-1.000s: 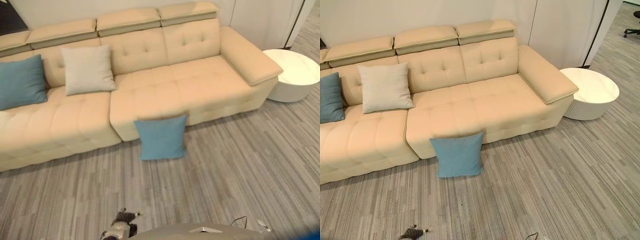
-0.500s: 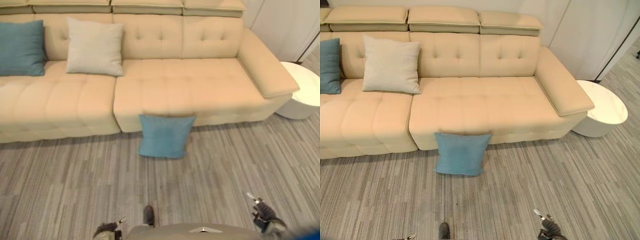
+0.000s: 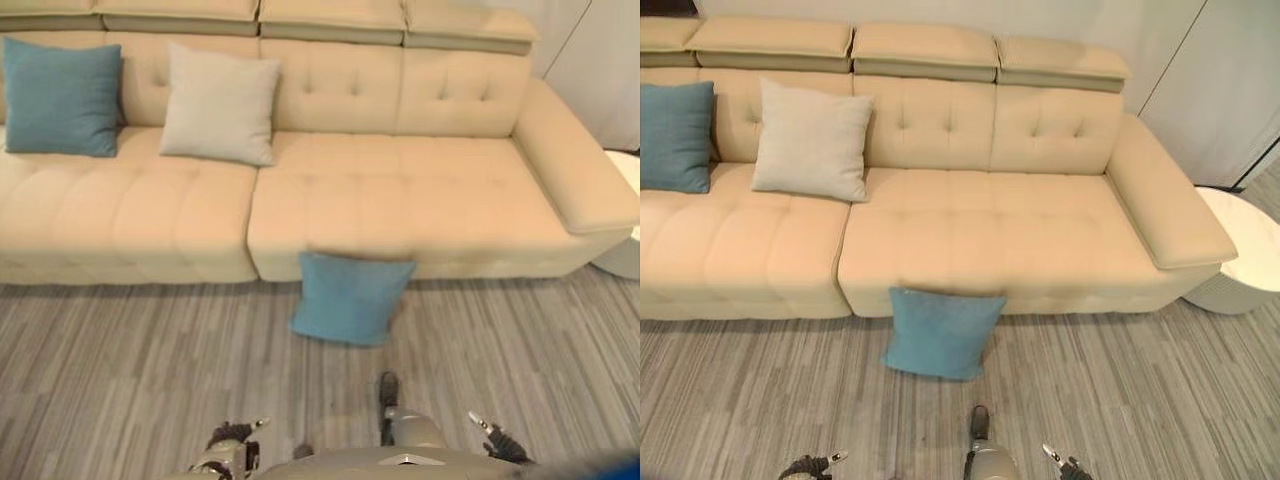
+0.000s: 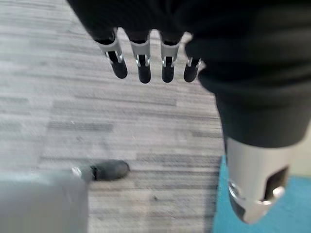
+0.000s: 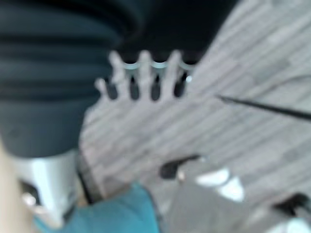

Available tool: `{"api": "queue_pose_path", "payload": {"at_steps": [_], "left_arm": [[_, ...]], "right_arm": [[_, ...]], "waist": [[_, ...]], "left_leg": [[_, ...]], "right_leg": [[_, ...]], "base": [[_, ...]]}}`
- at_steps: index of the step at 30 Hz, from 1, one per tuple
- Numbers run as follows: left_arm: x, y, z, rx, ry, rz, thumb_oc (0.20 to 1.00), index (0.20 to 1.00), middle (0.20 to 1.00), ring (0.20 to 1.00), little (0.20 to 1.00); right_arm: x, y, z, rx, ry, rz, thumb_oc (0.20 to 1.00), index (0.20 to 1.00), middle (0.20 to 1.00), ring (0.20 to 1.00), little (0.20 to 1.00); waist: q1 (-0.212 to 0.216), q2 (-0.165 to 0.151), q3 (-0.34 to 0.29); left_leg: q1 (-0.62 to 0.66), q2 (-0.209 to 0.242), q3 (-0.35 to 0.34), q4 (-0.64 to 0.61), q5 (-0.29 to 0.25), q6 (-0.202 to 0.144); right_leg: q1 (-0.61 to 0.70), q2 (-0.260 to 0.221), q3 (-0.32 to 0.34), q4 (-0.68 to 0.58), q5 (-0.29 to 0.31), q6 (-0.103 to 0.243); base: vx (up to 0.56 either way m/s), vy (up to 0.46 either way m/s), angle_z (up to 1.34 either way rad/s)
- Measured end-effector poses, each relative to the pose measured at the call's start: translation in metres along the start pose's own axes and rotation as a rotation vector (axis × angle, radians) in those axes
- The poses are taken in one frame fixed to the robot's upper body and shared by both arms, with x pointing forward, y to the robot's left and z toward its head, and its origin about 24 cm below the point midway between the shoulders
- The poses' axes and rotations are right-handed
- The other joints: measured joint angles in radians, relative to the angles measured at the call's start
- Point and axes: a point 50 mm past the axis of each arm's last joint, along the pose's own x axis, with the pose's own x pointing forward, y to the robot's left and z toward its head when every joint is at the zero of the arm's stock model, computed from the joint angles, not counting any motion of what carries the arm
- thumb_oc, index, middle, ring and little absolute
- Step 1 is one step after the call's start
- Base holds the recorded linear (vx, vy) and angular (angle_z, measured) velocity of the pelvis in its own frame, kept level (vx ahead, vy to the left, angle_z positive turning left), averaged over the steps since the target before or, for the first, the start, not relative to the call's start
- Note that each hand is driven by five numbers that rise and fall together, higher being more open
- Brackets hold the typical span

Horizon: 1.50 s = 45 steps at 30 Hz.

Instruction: Pick up all the scattered cushions and arrange them neatly on the sofa.

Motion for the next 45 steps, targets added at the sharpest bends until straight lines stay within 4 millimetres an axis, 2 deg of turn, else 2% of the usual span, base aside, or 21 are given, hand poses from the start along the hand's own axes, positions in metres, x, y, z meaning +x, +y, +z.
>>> {"api": "queue_pose_path", "payload": {"at_steps": [1, 3, 4, 5, 7, 8, 9, 11, 13, 14, 19, 22, 23, 28, 31, 34, 36, 37, 40, 41, 45], "left_arm": [[-0.002, -0.007, -0.003, 0.004, 0.007, -0.017, 1.0, 1.0, 1.0, 1.0, 1.0], [-0.003, -0.005, -0.018, -0.04, 0.068, -0.005, 1.0, 1.0, 1.0, 1.0, 1.0], [-0.003, -0.005, -0.022, -0.04, 0.084, -0.004, 1.0, 1.0, 1.0, 1.0, 1.0], [-0.003, 0.001, -0.036, -0.143, 0.14, 0.019, 1.0, 1.0, 1.0, 1.0, 1.0], [0.0, 0.014, -0.031, -0.167, 0.126, 0.046, 1.0, 1.0, 1.0, 1.0, 1.0], [0.003, 0.017, -0.012, -0.179, 0.063, 0.049, 1.0, 1.0, 1.0, 1.0, 1.0], [0.004, 0.017, 0.013, -0.207, -0.025, 0.04, 1.0, 1.0, 1.0, 1.0, 1.0], [0.002, 0.011, 0.021, -0.226, -0.057, 0.022, 1.0, 1.0, 1.0, 1.0, 1.0], [0.001, 0.009, 0.014, -0.244, -0.032, 0.019, 1.0, 1.0, 1.0, 1.0, 1.0], [0.001, 0.01, 0.011, -0.243, -0.023, 0.023, 1.0, 1.0, 1.0, 1.0, 1.0], [0.003, 0.016, 0.005, -0.231, -0.012, 0.046, 1.0, 1.0, 1.0, 1.0, 1.0], [0.003, 0.015, 0.017, -0.238, -0.041, 0.04, 1.0, 1.0, 1.0, 1.0, 1.0], [0.003, 0.012, 0.034, -0.272, -0.073, 0.031, 1.0, 1.0, 1.0, 1.0, 1.0], [0.0, 0.01, 0.07, -0.397, -0.135, 0.028, 1.0, 1.0, 1.0, 1.0, 1.0], [0.0, 0.02, 0.082, -0.481, -0.154, 0.087, 1.0, 1.0, 1.0, 1.0, 1.0], [-0.003, 0.042, 0.113, -0.574, -0.25, 0.119, 1.0, 1.0, 1.0, 1.0, 1.0], [-0.018, 0.06, 0.168, -0.578, -0.421, 0.111, 1.0, 1.0, 1.0, 1.0, 1.0], [-0.034, 0.077, 0.207, -0.58, -0.557, 0.102, 1.0, 1.0, 1.0, 1.0, 1.0], [-0.083, 0.124, 0.275, -0.612, -0.862, 0.134, 1.0, 1.0, 1.0, 1.0, 1.0], [-0.12, 0.149, 0.31, -0.639, -1.058, 0.062, 1.0, 1.0, 1.0, 1.0, 1.0], [-0.158, 0.136, 0.349, -0.687, -1.201, -0.205, 1.0, 1.0, 1.0, 1.0, 1.0]], "right_arm": [[0.001, 0.001, 0.008, 0.005, -0.026, -0.001, 1.0, 1.0, 1.0, 1.0, 1.0], [0.005, 0.01, 0.028, -0.001, -0.076, 0.021, 1.0, 1.0, 1.0, 1.0, 1.0], [0.005, 0.006, 0.029, -0.011, -0.079, 0.012, 1.0, 1.0, 1.0, 1.0, 1.0], [0.003, 0.004, 0.004, -0.053, 0.04, -0.011, 1.0, 1.0, 1.0, 1.0, 1.0], [0.002, 0.01, -0.007, -0.136, 0.088, 0.011, 1.0, 1.0, 1.0, 1.0, 1.0], [0.002, 0.012, -0.004, -0.117, 0.062, 0.017, 1.0, 1.0, 1.0, 1.0, 1.0], [0.004, 0.014, 0.005, -0.084, 0.031, 0.01, 1.0, 1.0, 1.0, 1.0, 1.0], [0.008, 0.017, 0.031, -0.085, -0.032, 0.001, 1.0, 1.0, 1.0, 1.0, 1.0], [0.009, 0.024, 0.074, -0.093, -0.18, 0.024, 1.0, 1.0, 1.0, 1.0, 1.0], [0.008, 0.026, 0.08, -0.095, -0.212, 0.032, 1.0, 1.0, 1.0, 1.0, 1.0], [0.008, 0.033, 0.075, -0.097, -0.207, 0.037, 1.0, 1.0, 1.0, 1.0, 1.0], [0.008, 0.034, 0.065, -0.099, -0.183, 0.036, 1.0, 1.0, 1.0, 1.0, 1.0], [0.008, 0.034, 0.065, -0.101, -0.181, 0.031, 1.0, 1.0, 1.0, 1.0, 1.0], [0.008, 0.05, 0.091, -0.107, -0.248, 0.057, 1.0, 1.0, 1.0, 1.0, 1.0], [0.006, 0.065, 0.11, -0.128, -0.296, 0.09, 1.0, 1.0, 1.0, 1.0, 1.0], [0.002, 0.082, 0.136, -0.128, -0.37, 0.13, 1.0, 1.0, 1.0, 1.0, 1.0], [-0.007, 0.094, 0.174, -0.138, -0.477, 0.162, 1.0, 1.0, 1.0, 1.0, 1.0], [-0.014, 0.09, 0.198, -0.155, -0.534, 0.171, 1.0, 1.0, 1.0, 1.0, 1.0], [-0.048, 0.078, 0.263, -0.232, -0.749, 0.218, 1.0, 1.0, 1.0, 1.0, 1.0], [-0.08, 0.082, 0.3, -0.27, -0.925, 0.238, 1.0, 1.0, 1.0, 1.0, 1.0], [-0.123, 0.132, 0.339, -0.285, -1.05, 0.331, 1.0, 1.0, 1.0, 1.0, 1.0]], "waist": [[0.014, 0.02, -0.005], [0.008, 0.06, -0.017], [0.01, 0.058, -0.035], [0.006, 0.029, -0.065], [0.023, 0.008, -0.101], [0.037, -0.012, -0.092], [0.046, -0.037, -0.059], [0.07, -0.026, -0.02], [0.076, 0.024, 0.012], [0.072, 0.031, 0.011], [0.031, 0.013, 0.02], [0.023, -0.001, 0.031], [0.022, 0.003, 0.038], [0.031, 0.052, 0.074], [0.047, 0.041, 0.087], [0.063, 0.014, 0.144], [0.059, 0.018, 0.193], [0.058, 0.018, 0.213], [0.049, 0.009, 0.251], [0.026, -0.005, 0.282], [-0.004, -0.025, 0.287]], "left_leg": [[-0.017, 0.015, 0.003, 0.032, 0.006, -0.009], [-0.014, 0.061, 0.001, 0.103, 0.004, -0.027], [-0.02, 0.074, -0.006, 0.166, -0.007, -0.072], [-0.015, 0.07, -0.058, 0.176, 0.075, -0.169], [-0.114, 0.102, -0.049, 0.275, 0.078, -0.184], [-0.252, 0.096, -0.045, 0.435, 0.068, -0.196], [-0.373, 0.099, -0.035, 0.573, 0.069, -0.182], [-0.421, 0.086, -0.047, 0.448, 0.035, -0.174], [-0.434, 0.081, -0.074, 0.268, 0.059, -0.173], [-0.432, 0.07, -0.083, 0.249, 0.065, -0.173], [-0.412, 0.037, -0.077, 0.24, 0.075, -0.151], [-0.399, 0.037, -0.077, 0.242, 0.078, -0.145], [-0.405, 0.038, -0.078, 0.241, 0.081, -0.141], [-0.434, 0.046, -0.081, 0.202, 0.095, -0.115], [-0.475, 0.007, -0.071, 0.172, 0.115, -0.076], [-0.564, -0.028, -0.054, 0.195, 0.129, -0.05], [-0.67, -0.046, -0.052, 0.259, 0.125, -0.034], [-0.742, -0.05, -0.048, 0.288, 0.123, -0.03], [-0.861, -0.056, -0.049, 0.338, 0.133, -0.025], [-0.919, -0.051, -0.044, 0.379, 0.127, -0.019], [-1.008, -0.047, -0.016, 0.469, 0.089, -0.011]], "right_leg": [[0.006, 0.032, 0.005, -0.023, 0.009, -0.041], [0.078, 0.089, 0.007, -0.087, -0.011, -0.079], [0.126, 0.107, 0.008, -0.111, -0.03, -0.104], [0.177, 0.107, -0.029, -0.075, -0.124, -0.095], [0.144, 0.141, -0.049, -0.037, -0.166, -0.173], [0.109, 0.125, -0.078, -0.047, -0.182, -0.176], [0.096, 0.121, -0.093, -0.055, -0.161, -0.186], [0.105, 0.132, -0.098, -0.078, -0.146, -0.187], [0.128, 0.172, -0.099, -0.074, -0.145, -0.186], [0.141, 0.181, -0.098, -0.075, -0.148, -0.182], [0.155, 0.212, -0.045, -0.077, -0.158, -0.165], [0.151, 0.222, -0.041, -0.078, -0.158, -0.165], [0.137, 0.222, -0.042, -0.073, -0.158, -0.165], [0.07, 0.221, -0.043, -0.053, -0.157, -0.168], [-0.032, 0.173, -0.034, 0.027, -0.182, -0.147], [-0.158, 0.126, -0.017, 0.129, -0.205, -0.125], [-0.272, 0.1, -0.013, 0.213, -0.218, -0.111], [-0.348, 0.087, -0.011, 0.254, -0.225, -0.109], [-0.462, 0.079, -0.007, 0.297, -0.214, -0.115], [-0.516, 0.077, -0.004, 0.323, -0.211, -0.115], [-0.601, 0.073, 0.023, 0.394, -0.232, -0.113]], "base": [[0.18, -0.284, -0.21], [0.21, -0.292, -0.35], [0.35, -0.641, 0.25], [0.35, -0.946, 0.51], [0.03, -0.489, 0.69], [-0.04, 0.012, 0.9], [0.0, 0.028, 0.82], [-0.01, -0.001, 0.39], [0.03, 0.019, -0.25], [0.08, 0.094, -0.49], [0.05, 0.136, -0.46], [-0.03, 0.087, -0.19], [-0.11, 0.088, 0.02], [-0.07, 0.049, -0.05], [-0.11, 0.082, 0.0], [-0.18, 0.126, 0.01], [-0.26, 0.135, 0.06], [-0.21, 0.049, 0.04], [-0.18, 0.096, 0.0], [-0.15, 0.129, -0.09], [-0.07, 0.096, -0.15]]}}
